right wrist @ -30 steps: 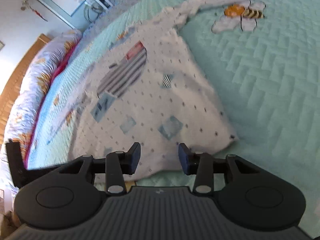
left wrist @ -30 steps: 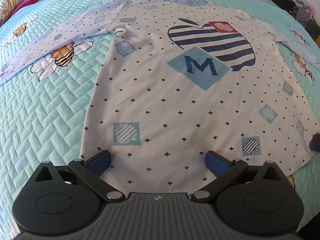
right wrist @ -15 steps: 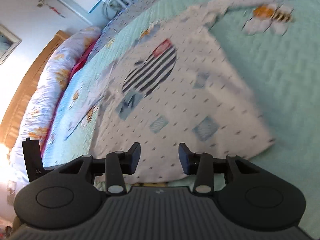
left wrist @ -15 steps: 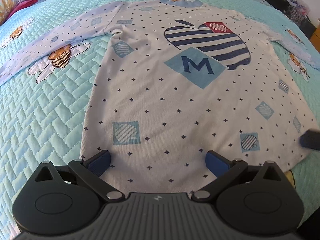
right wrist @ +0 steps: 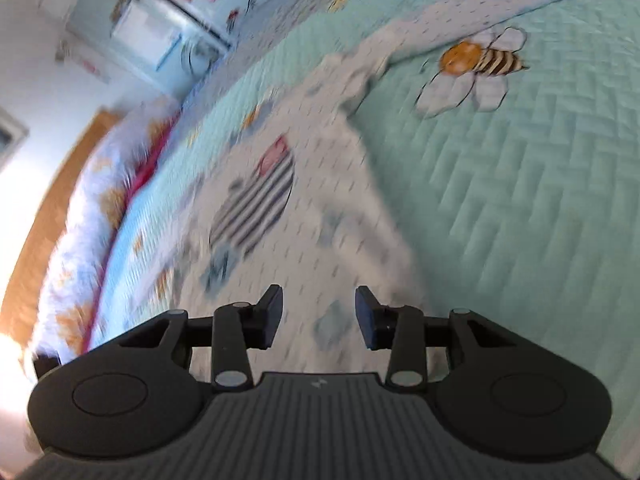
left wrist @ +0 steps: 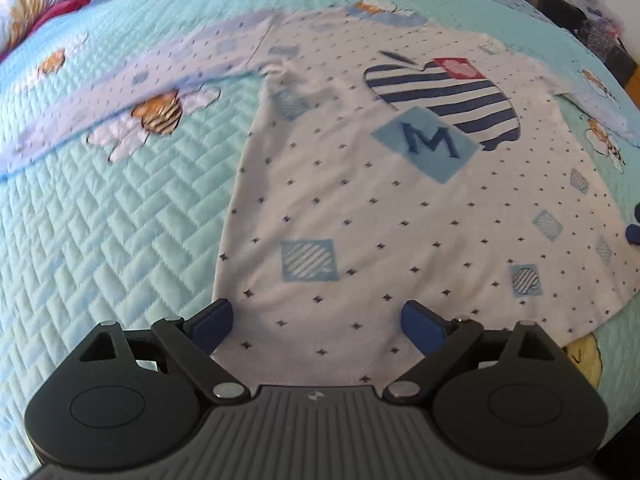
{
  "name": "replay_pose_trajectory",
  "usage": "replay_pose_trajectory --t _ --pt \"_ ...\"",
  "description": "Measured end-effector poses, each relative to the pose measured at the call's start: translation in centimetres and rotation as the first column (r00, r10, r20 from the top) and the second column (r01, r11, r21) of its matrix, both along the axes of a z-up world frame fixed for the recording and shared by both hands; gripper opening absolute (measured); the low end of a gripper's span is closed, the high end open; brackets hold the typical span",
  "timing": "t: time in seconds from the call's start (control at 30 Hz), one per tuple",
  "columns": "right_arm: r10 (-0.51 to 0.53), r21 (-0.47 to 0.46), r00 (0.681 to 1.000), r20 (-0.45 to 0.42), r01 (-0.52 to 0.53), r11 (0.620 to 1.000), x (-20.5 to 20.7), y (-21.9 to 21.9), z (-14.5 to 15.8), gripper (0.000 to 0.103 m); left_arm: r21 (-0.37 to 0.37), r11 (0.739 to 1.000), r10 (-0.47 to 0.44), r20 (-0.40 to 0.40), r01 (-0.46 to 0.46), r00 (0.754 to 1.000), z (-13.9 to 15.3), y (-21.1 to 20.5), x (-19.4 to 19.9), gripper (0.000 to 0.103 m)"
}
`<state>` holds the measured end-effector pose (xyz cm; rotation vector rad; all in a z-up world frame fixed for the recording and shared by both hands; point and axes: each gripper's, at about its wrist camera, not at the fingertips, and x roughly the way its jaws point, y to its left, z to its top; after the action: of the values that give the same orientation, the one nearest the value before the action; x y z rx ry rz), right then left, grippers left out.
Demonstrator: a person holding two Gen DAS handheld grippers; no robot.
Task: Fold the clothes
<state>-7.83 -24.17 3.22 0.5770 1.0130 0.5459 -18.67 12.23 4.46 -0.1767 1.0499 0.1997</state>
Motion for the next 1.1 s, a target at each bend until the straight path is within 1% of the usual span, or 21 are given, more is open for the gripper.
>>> replay_pose_trajectory --t 0.03,0.07,0.1,0.13,0.2,0.27,0.3,0.4,0.43,0.5,0.53,0.6,0.67,0.73,0.8,0.9,0.93,0.97,1.0,1.07,1.1 --pt "-0.015 0.001 1.0 -0.018 0.015 1.0 0.8 -0.3 -0.9 0.041 0.0 1.0 0.004 -0.005 -0.004 1.0 -0.1 0.2 0.0 0.095" --pt "-0.038 -0.033 0.999 -0.037 0.037 0.999 1.3 -0.6 -1.8 0.01 0.002 1.0 0.005 -0.009 -0.005 1.0 -0.2 0.3 0.0 0.095" --pt "-0.062 -0.062 0.997 -0.055 0.058 0.996 1.8 -0.9 -2.6 0.0 0.007 1.0 0.0 -0.014 0.0 1.0 -0.2 0.2 0.0 0.095" --pt "-0.083 -0.041 0.994 -0.07 0.08 0.996 1.9 -1.5 -2.6 0.0 0.009 1.0 -0.003 -0.016 0.003 1.0 -0.3 0.2 0.0 0.095" --pt "-0.092 -0.033 0.995 -0.04 0.091 0.995 1.8 -1.4 -1.3 0.01 0.007 1.0 -0.005 -0.021 0.005 1.0 -0.3 0.3 0.1 0.096" --pt "-0.061 -0.024 0.998 0.022 0.062 0.998 2.0 -0.5 0.4 0.031 0.003 1.0 -0.004 -0.026 0.004 1.0 -0.4 0.3 0.2 0.098" --pt "-0.028 -0.015 0.998 0.048 0.028 0.999 2.5 0.4 1.0 0.033 0.004 1.0 -0.003 -0.029 0.004 1.0 -0.4 0.3 0.3 0.098" --pt "0.046 -0.04 0.997 0.064 -0.044 0.998 4.8 2.9 0.4 0.033 0.003 1.0 -0.003 -0.035 0.003 0.999 -0.4 0.2 0.4 0.099" --pt "0.06 -0.05 0.998 0.027 -0.059 0.997 6.1 3.4 -0.8 0.033 -0.001 1.0 -0.003 -0.034 0.003 0.999 -0.4 0.3 0.4 0.099" --pt "0.033 -0.048 0.999 -0.028 -0.035 0.998 7.8 2.8 -2.9 0.009 -0.009 1.0 -0.004 -0.033 0.004 0.999 -0.4 0.4 0.4 0.099" --pt "0.001 -0.058 0.999 -0.036 -0.003 0.998 8.1 2.3 -2.8 0.0 -0.012 1.0 -0.006 -0.033 0.006 0.999 -0.3 0.5 0.4 0.099" --pt "-0.052 -0.103 0.999 -0.013 0.05 0.993 8.2 1.8 -1.9 0.0 -0.019 1.0 -0.007 -0.033 0.007 0.999 -0.3 0.5 0.4 0.099" --pt "-0.073 -0.143 0.996 0.053 0.08 0.987 7.4 1.9 0.1 0.021 -0.025 1.0 -0.004 -0.03 0.004 1.0 -0.2 0.6 0.4 0.099" --pt "-0.049 -0.086 0.994 0.099 0.058 0.995 6.9 2.1 1.4 0.032 -0.036 0.999 0.001 -0.018 -0.002 1.0 0.0 0.8 0.3 0.099" --pt "-0.025 -0.063 0.993 0.116 0.033 0.997 7.0 2.3 1.6 0.032 -0.047 0.999 0.007 -0.006 -0.008 1.0 0.2 1.0 0.2 0.098" --pt "-0.062 -0.082 0.998 0.02 0.063 0.995 8.3 2.0 -1.3 0.033 -0.065 0.998 0.022 0.013 -0.021 1.0 0.6 1.6 -0.1 0.097" --pt "-0.1 -0.064 0.995 -0.009 0.099 0.993 8.4 1.4 -2.0 0.021 -0.064 0.998 0.03 0.015 -0.029 0.999 0.8 1.7 -0.2 0.097" --pt "-0.136 -0.048 0.99 -0.037 0.134 0.99 8.4 0.8 -2.7 0.019 -0.068 0.997 0.039 0.02 -0.037 0.999 0.9 1.9 -0.3 0.097" --pt "-0.154 -0.054 0.987 -0.037 0.152 0.987 8.3 0.8 -2.3 0.02 -0.083 0.995 0.048 0.027 -0.046 0.998 1.1 2.1 -0.2 0.097" --pt "-0.14 -0.108 0.989 0.037 0.144 0.984 7.6 1.8 -0.4 0.035 -0.113 0.992 0.068 0.04 -0.063 0.997 1.5 2.5 -0.1 0.097" --pt "-0.116 -0.097 0.991 0.06 0.122 0.988 7.5 2.3 0.2 0.037 -0.127 0.989 0.077 0.046 -0.071 0.996 1.7 2.6 -0.1 0.097"
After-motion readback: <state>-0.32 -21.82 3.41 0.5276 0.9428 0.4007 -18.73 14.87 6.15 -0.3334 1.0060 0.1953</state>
